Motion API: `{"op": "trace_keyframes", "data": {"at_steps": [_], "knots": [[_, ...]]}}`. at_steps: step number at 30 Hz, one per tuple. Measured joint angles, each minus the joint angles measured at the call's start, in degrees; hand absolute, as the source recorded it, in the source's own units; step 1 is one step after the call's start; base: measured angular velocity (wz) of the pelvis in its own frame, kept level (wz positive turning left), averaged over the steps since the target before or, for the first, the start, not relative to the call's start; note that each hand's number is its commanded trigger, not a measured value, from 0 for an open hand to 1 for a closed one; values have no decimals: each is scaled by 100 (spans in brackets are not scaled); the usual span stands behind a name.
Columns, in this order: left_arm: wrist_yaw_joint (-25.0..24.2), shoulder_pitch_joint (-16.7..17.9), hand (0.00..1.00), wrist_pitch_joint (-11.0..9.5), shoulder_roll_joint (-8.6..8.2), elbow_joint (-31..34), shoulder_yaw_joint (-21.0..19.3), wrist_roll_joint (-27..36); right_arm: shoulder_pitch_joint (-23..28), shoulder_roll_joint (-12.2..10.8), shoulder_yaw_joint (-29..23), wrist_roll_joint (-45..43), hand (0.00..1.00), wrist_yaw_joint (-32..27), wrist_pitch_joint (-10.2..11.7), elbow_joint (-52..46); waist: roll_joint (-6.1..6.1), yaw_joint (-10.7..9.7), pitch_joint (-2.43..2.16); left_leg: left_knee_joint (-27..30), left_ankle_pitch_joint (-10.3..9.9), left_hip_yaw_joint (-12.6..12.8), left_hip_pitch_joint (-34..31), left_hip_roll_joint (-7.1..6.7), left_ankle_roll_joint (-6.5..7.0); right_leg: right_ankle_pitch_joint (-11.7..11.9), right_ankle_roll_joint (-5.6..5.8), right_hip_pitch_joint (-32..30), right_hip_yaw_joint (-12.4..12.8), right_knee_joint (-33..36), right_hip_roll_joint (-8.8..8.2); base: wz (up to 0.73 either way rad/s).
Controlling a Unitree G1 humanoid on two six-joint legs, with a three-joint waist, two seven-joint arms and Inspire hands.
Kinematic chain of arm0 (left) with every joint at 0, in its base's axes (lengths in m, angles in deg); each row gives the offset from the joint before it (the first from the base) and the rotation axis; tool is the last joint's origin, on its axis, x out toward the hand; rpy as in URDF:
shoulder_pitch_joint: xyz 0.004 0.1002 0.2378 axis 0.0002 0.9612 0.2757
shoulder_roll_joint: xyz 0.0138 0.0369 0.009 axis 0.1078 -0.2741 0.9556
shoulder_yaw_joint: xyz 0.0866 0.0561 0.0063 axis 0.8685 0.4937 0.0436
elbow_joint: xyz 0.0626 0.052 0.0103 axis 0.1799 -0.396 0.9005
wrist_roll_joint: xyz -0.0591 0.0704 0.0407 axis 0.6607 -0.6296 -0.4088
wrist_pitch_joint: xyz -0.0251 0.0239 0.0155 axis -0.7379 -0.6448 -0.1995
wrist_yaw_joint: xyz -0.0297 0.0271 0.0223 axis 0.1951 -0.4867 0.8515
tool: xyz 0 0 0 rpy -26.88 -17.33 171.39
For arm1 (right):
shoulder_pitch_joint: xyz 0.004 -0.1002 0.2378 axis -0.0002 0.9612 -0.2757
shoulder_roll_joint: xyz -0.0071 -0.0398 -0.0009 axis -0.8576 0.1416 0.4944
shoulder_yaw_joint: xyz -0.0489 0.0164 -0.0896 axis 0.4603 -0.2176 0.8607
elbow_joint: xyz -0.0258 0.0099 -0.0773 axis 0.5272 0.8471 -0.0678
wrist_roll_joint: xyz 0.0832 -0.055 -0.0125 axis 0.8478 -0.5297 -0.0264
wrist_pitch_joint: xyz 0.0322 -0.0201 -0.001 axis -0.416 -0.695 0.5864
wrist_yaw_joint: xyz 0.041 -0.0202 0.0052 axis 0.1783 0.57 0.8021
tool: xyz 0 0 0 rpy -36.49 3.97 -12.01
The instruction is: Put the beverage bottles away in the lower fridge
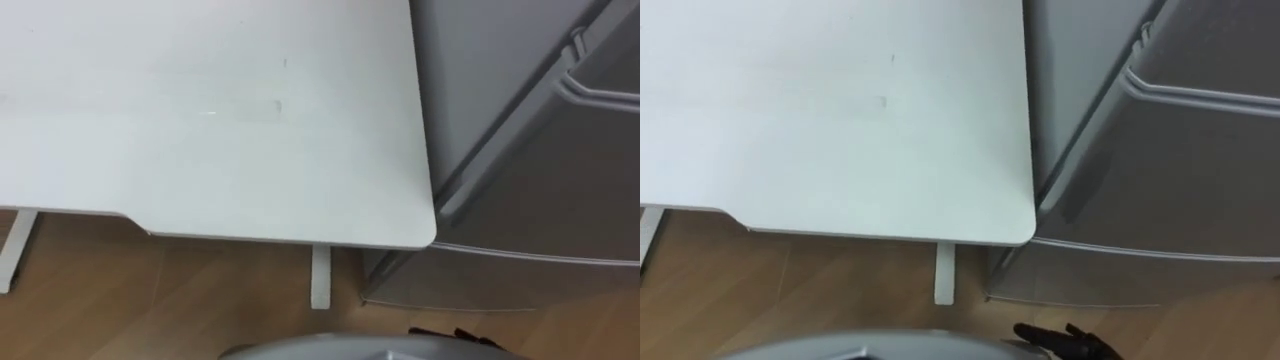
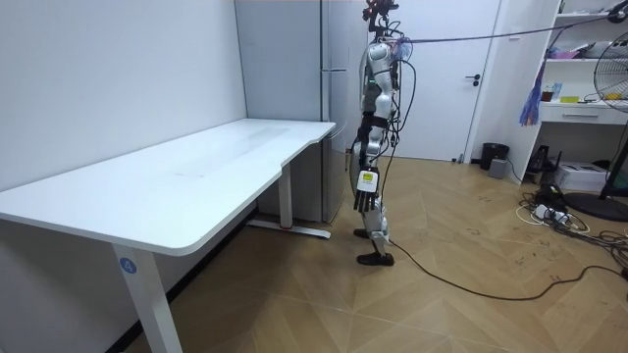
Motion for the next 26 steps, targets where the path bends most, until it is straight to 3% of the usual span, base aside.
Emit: {"op": "trace_keyframes", "data": {"at_steps": [5, 14, 26], "knots": [[-113, -158, 0, 38, -10, -170, -11, -227, -25, 1, 2, 0, 0, 20, 4, 75, 22, 2, -4, -1, 0, 3, 7, -19, 0, -8, 17, 23, -1, -5, 10, 1], [-367, -287, 0, 321, -126, -210, -13, -431, -114, 26, -111, -3, 0, 27, -122, 219, 104, -8, 1, 0, 0, -1, 14, -16, 0, -10, 19, 11, 0, -21, 9, 0], [-867, -402, 0, 534, -123, -148, 25, -430, -154, 46, -114, -12, 0, 24, -238, 225, 38, -9, 37, 0, 0, 29, 9, -16, 0, -10, 19, -51, 49, 3, 18, -1]]}}
